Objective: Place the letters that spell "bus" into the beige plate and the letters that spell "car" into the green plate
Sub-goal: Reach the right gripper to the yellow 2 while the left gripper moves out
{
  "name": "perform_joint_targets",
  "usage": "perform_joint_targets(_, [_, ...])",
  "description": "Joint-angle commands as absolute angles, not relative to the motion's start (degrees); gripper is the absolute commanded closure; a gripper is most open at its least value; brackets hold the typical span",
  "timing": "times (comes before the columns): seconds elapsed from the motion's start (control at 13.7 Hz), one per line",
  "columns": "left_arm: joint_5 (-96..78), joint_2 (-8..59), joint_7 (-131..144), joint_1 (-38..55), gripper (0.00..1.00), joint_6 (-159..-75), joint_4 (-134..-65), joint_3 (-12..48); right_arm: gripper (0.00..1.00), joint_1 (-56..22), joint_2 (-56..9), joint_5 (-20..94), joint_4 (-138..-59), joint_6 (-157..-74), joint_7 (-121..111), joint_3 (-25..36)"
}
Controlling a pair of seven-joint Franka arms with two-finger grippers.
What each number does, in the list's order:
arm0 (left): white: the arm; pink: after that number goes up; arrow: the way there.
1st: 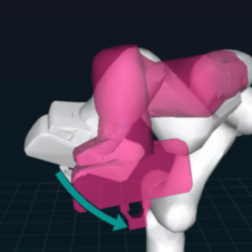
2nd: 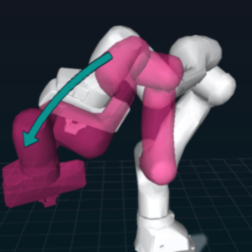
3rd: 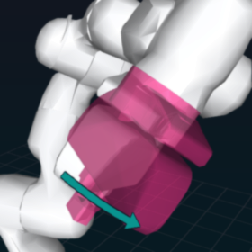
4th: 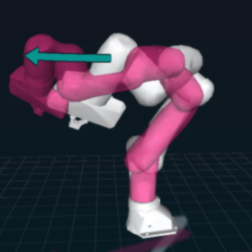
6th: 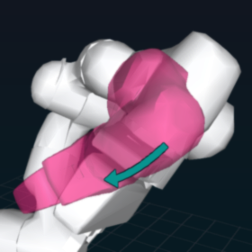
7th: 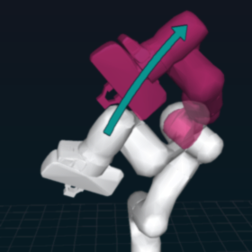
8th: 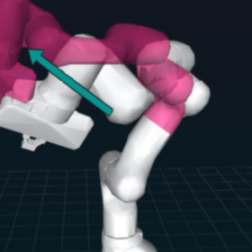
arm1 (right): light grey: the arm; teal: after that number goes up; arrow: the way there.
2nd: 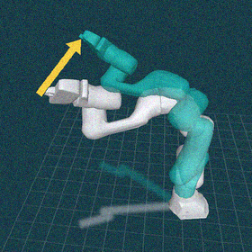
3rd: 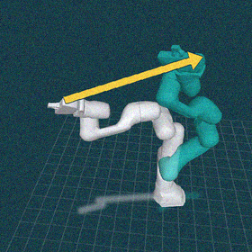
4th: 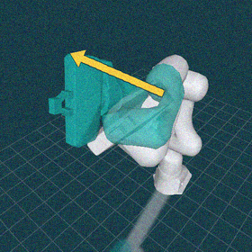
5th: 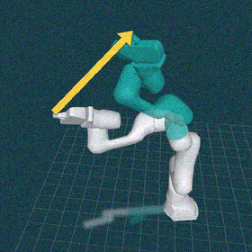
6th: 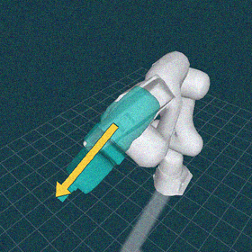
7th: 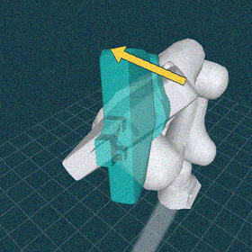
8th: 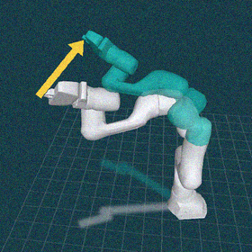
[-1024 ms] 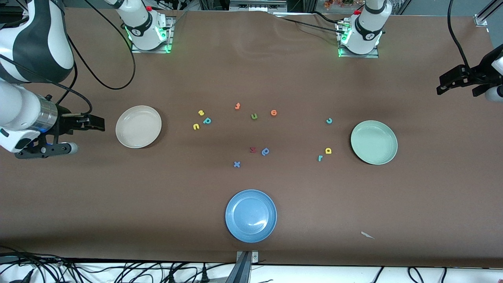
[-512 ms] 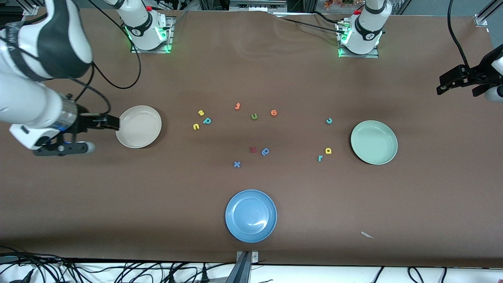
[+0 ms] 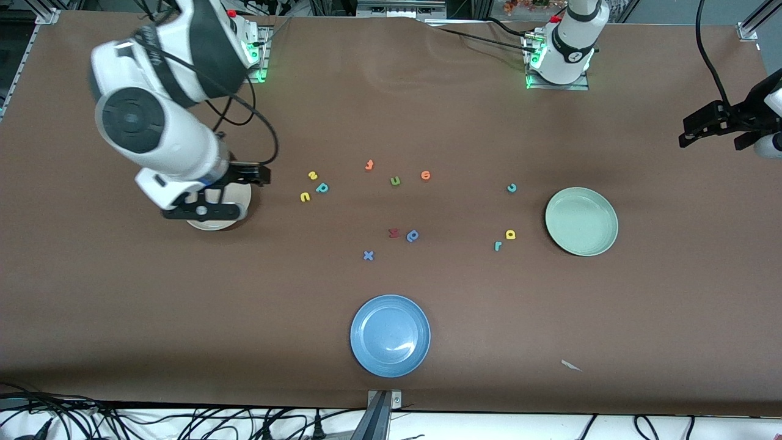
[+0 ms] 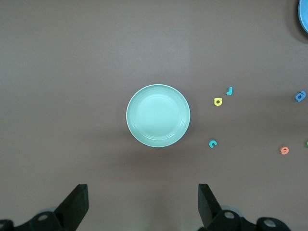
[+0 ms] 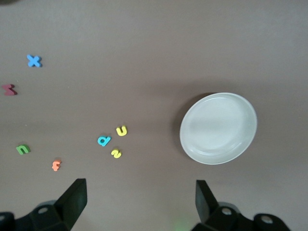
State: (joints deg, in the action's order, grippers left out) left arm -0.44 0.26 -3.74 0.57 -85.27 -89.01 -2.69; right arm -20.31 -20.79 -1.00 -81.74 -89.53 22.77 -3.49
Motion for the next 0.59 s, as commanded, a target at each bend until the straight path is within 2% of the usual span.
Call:
perform_joint_targets(0.0, [-0.62, 1.05, -3.25, 0.44, 0.0, -83.85, -87.1, -2.46, 0.01, -20.48, -19.52, -0.7, -90.32, -96.74, 23.55, -3.95])
perform_joint_targets(0.51, [-0.7, 1.05, -3.25, 0.97, 0.0, -83.85, -87.01, -2.37, 0.01, -20.48, -18.46, -1.14, -110.27, -116.25, 26.54, -10.1])
